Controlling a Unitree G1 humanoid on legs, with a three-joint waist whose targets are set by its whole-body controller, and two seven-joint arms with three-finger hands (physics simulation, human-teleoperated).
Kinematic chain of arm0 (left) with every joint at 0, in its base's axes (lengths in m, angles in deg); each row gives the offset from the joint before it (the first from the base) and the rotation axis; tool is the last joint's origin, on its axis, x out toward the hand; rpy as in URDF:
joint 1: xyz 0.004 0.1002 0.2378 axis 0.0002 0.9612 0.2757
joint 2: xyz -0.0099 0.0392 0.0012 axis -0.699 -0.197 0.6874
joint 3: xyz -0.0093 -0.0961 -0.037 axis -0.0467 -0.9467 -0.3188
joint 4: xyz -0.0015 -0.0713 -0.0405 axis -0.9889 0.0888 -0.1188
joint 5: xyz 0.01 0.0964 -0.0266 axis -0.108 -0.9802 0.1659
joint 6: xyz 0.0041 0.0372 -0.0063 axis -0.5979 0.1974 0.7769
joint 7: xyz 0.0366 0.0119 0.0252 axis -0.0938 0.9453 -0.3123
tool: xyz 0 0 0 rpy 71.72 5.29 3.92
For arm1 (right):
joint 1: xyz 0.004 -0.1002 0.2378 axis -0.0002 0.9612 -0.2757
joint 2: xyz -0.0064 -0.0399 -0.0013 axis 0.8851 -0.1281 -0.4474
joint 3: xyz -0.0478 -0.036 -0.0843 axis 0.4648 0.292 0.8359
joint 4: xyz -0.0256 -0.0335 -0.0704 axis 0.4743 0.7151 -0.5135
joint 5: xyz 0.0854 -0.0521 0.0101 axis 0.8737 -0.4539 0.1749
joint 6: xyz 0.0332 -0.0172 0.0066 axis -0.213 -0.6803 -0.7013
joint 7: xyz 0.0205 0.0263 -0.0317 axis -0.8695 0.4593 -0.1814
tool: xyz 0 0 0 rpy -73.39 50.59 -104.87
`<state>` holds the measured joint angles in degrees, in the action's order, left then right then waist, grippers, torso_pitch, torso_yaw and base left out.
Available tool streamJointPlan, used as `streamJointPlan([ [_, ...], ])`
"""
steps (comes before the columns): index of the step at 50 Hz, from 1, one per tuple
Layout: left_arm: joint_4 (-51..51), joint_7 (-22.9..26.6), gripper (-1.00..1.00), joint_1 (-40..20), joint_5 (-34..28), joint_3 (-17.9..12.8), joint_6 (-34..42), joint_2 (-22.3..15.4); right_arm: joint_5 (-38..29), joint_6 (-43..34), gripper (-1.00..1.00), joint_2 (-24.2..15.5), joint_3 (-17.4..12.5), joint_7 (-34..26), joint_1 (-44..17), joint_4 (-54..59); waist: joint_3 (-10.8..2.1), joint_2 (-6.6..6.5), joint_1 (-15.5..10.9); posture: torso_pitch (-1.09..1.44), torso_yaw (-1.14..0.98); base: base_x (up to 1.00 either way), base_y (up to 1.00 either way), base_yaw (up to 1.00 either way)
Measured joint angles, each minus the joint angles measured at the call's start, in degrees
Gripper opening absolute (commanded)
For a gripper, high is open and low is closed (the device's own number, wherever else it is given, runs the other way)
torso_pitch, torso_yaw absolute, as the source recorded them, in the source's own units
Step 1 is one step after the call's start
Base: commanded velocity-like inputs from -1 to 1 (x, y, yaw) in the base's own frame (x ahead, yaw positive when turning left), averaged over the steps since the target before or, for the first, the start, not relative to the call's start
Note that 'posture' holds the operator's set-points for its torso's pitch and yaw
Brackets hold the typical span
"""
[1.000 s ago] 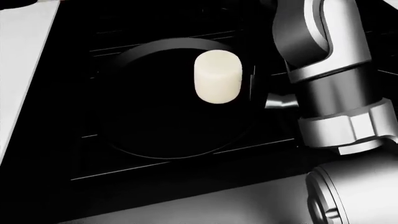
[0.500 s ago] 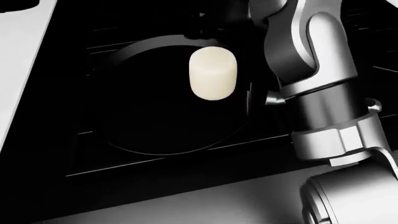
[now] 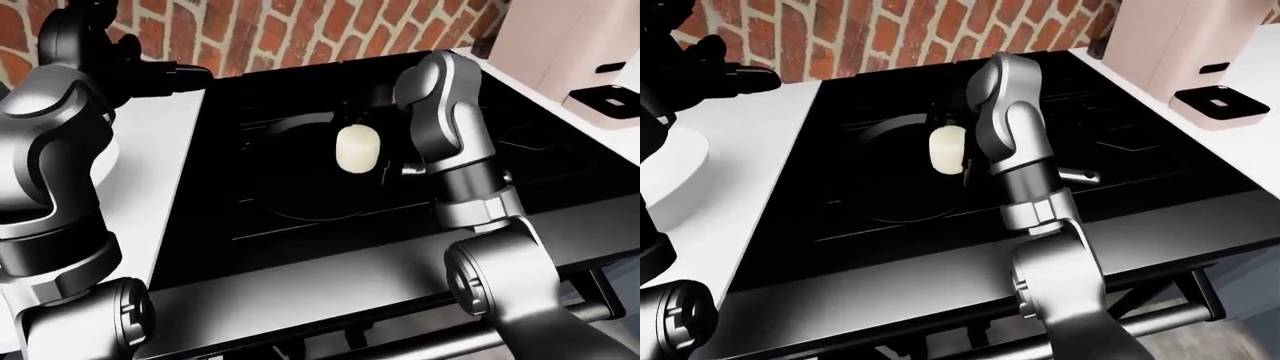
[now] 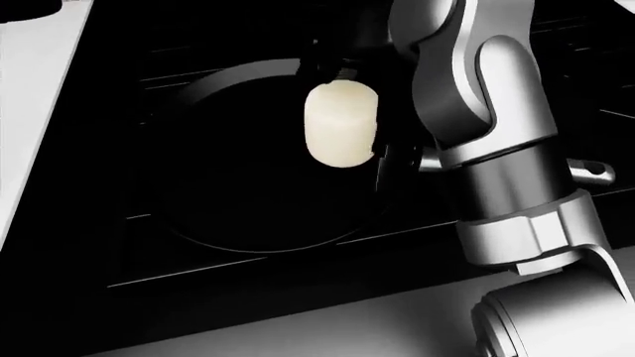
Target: Pick the cheese from the pan and place it in the bowl.
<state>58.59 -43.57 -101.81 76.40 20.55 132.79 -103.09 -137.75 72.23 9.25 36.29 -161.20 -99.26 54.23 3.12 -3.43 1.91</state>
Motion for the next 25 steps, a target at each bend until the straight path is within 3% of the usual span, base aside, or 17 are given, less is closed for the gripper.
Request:
streamJointPlan([
  [2,0.1,0.0,1.0,0.0,0.0,0.1,0.0,0.1,0.0,0.2,0.03,-0.2,-0.2,0.5,-0.4,0.0,-0.06,-0.02,0.0,0.0,0.0,0.0,0.0,0.0],
  [6,0.3,-0.2,1.0,-0.6,0.0,0.4,0.3,0.3,0.2,0.1,-0.09,-0.1,-0.2,0.4,-0.9,0.0,-0.2,0.11,0.0,0.0,0.0,0.0,0.0,0.0],
  [7,0.0,-0.2,1.0,-0.7,0.1,0.3,0.4,0.2,0.1,0.0,-0.28,0.0,0.0,0.2,-0.6,-0.2,-0.19,0.15,0.0,0.0,0.0,0.0,0.0,0.0],
  [8,-0.4,-0.2,1.0,-0.7,0.2,0.2,0.6,0.2,0.0,0.1,-0.77,0.0,0.1,0.3,-0.5,-0.5,-0.15,0.14,0.0,0.0,0.0,0.0,0.0,0.0],
  [10,-0.9,-0.2,1.0,-0.9,0.4,-0.1,1.0,-0.1,-0.1,0.0,-1.0,0.1,0.2,0.0,-0.3,-0.7,-0.05,0.11,0.0,0.0,0.0,0.0,0.0,0.0],
  [18,-1.4,-0.6,1.0,-0.5,1.0,-0.2,1.4,-0.2,0.0,0.0,-1.0,-0.2,-0.1,-0.6,-0.4,-0.2,0.33,-0.13,0.1,0.0,0.0,0.0,0.0,0.0],
  [25,-0.8,-0.8,1.0,-0.7,1.1,0.0,1.3,-0.1,1.1,-0.1,-1.0,-2.0,-1.3,0.5,-5.7,2.6,0.48,-0.2,0.3,0.0,0.0,0.0,0.0,0.0],
])
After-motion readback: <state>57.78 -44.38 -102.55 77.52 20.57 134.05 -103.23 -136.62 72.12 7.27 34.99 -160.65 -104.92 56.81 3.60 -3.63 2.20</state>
